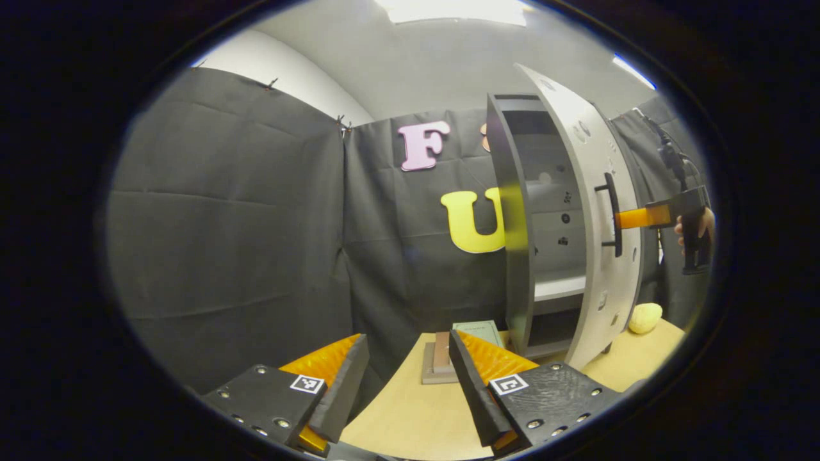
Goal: Open the cabinet door with the right hand, grasp the bottle in the cabinet with the left hand and place it on the coaster, then close the cabinet door with the right hand.
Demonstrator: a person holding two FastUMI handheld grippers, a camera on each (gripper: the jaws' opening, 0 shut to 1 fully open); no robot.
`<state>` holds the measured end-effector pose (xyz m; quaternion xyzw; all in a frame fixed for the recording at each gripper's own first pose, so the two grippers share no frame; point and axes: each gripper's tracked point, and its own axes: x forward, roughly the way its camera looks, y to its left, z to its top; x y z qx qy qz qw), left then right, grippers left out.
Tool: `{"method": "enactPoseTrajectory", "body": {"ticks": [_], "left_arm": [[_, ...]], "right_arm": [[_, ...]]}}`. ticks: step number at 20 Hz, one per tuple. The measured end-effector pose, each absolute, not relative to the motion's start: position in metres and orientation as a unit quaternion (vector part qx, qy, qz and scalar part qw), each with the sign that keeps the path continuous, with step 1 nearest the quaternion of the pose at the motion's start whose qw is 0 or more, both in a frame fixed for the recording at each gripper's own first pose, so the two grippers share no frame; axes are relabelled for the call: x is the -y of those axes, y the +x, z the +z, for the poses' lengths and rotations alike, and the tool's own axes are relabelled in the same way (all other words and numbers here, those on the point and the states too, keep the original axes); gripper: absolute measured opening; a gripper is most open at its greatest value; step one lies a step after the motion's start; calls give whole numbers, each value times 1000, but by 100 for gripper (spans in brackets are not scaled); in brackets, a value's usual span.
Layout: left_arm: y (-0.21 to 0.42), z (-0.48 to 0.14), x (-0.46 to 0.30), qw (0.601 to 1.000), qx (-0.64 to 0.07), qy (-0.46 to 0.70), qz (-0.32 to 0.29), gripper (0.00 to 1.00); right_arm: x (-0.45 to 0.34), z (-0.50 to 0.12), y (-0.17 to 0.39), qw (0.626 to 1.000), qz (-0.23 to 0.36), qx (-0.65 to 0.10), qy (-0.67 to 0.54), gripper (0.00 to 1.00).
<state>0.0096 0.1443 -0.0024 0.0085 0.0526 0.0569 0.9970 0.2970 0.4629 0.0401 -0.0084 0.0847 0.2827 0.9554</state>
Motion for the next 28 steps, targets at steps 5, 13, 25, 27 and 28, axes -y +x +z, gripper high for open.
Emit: {"method": "enactPoseTrajectory", "body": {"ticks": [5,13,25,27,28], "left_arm": [[15,-4,-135,997,-52,8,49,78],[32,13,-99,999,-37,5,16,78],[58,46,-7,998,-5,2,-59,76],[58,50,7,998,0,-1,-69,76],[58,53,14,997,2,-1,-73,76]], "right_arm": [[-470,39,298,958,273,-91,14,94],[-456,43,286,961,263,-81,18,94],[-353,41,243,980,182,-73,-20,94],[-337,42,234,982,172,-74,-17,94],[-328,44,231,983,165,-73,-16,96]]}}
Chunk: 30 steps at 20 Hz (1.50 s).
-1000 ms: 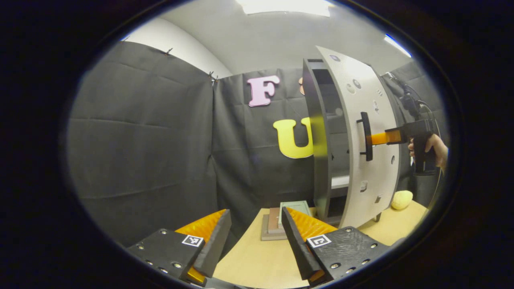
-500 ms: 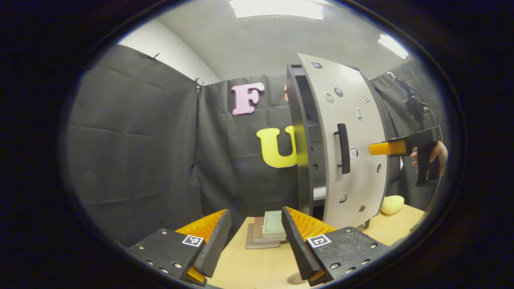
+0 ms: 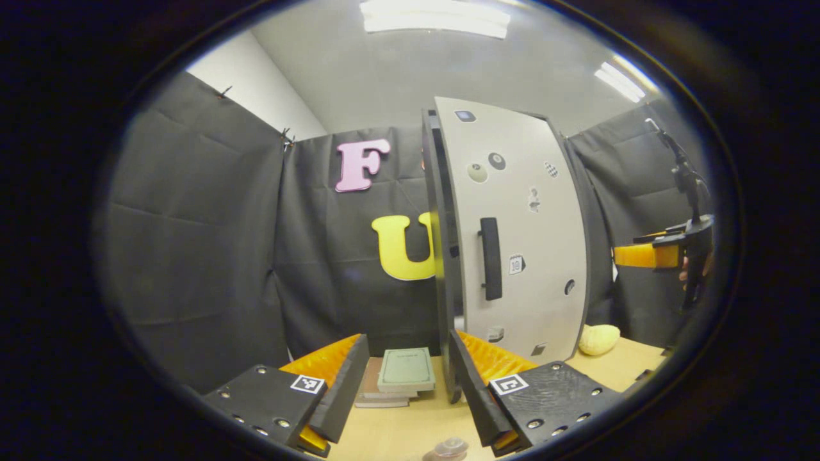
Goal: Open the cabinet door with the right hand, grasp the bottle in the cabinet with the left hand and place it on the coaster, then close the cabinet door with the right hand.
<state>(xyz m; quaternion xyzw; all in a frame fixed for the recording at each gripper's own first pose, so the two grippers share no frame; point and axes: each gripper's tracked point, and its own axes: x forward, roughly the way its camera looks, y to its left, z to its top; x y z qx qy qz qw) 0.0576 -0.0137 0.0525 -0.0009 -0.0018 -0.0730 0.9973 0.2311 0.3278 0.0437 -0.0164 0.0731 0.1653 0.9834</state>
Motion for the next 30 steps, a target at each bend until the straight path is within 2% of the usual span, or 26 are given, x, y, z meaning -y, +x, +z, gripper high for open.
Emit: {"method": "enactPoseTrajectory", "body": {"ticks": [1,6,7,8,10,11,17,19,30], "left_arm": [[57,55,19,997,3,0,-77,78],[57,61,37,996,5,5,-86,75],[57,63,38,996,6,7,-86,75],[57,63,39,996,6,8,-86,75],[57,66,38,996,6,8,-84,75],[56,65,34,997,5,8,-81,75],[60,66,16,998,-3,16,-64,75],[60,64,12,998,-6,18,-59,75],[53,56,-11,999,-15,18,-36,75]], "right_arm": [[-318,46,227,985,158,-71,-17,94],[-275,50,215,990,122,-64,-18,96],[-267,50,213,991,114,-64,-19,94],[-258,50,210,992,107,-65,-18,96],[-240,49,205,993,91,-68,-17,94],[-232,49,203,994,84,-70,-16,96],[-193,40,190,995,49,-84,-25,96],[-186,38,187,995,41,-86,-21,94],[-181,28,181,995,47,-91,-12,96]]}}
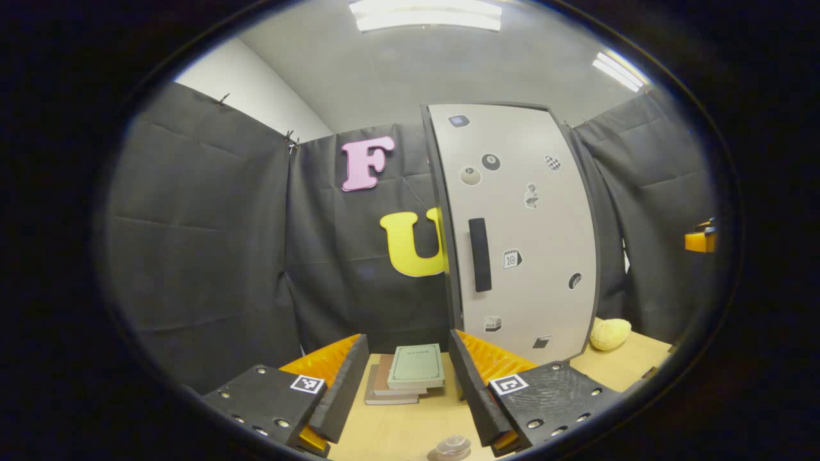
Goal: Open the cabinet door with the right hand, grasp the bottle in the cabinet with the left hand and place it on the coaster, then close the cabinet door with the right hand.
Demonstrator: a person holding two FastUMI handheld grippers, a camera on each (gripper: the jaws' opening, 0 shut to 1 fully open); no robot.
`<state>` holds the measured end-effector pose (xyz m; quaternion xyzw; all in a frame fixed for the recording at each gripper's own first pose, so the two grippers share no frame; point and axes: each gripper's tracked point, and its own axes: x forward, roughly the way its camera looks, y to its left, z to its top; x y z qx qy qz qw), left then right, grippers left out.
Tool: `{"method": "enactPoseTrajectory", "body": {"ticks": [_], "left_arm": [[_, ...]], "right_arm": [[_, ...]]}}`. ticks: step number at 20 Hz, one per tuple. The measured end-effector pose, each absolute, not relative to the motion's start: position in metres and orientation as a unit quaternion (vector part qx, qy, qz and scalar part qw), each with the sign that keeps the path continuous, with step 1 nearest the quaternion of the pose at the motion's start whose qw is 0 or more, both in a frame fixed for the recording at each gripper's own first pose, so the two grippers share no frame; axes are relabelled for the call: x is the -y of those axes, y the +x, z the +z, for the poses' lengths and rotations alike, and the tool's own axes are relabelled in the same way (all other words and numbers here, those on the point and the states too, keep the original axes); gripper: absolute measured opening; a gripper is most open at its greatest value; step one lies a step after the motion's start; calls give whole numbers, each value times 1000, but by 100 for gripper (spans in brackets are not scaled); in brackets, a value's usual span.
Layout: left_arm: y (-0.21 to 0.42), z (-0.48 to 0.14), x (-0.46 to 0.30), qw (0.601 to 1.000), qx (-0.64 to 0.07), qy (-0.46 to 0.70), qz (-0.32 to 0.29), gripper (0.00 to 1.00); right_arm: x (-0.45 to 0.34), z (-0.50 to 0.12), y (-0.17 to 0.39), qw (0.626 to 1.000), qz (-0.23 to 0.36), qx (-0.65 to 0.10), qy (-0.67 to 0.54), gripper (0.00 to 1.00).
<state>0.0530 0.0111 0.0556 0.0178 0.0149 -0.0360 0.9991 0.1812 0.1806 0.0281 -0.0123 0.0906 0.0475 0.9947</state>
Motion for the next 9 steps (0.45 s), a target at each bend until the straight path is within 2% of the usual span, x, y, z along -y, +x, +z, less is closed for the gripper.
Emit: {"method": "enactPoseTrajectory", "body": {"ticks": [2,9], "left_arm": [[53,53,-11,999,-14,14,-35,75],[58,41,-11,999,-14,10,-34,78]], "right_arm": [[-180,26,183,995,46,-87,-17,94],[-187,14,185,994,56,-94,-23,96]]}}
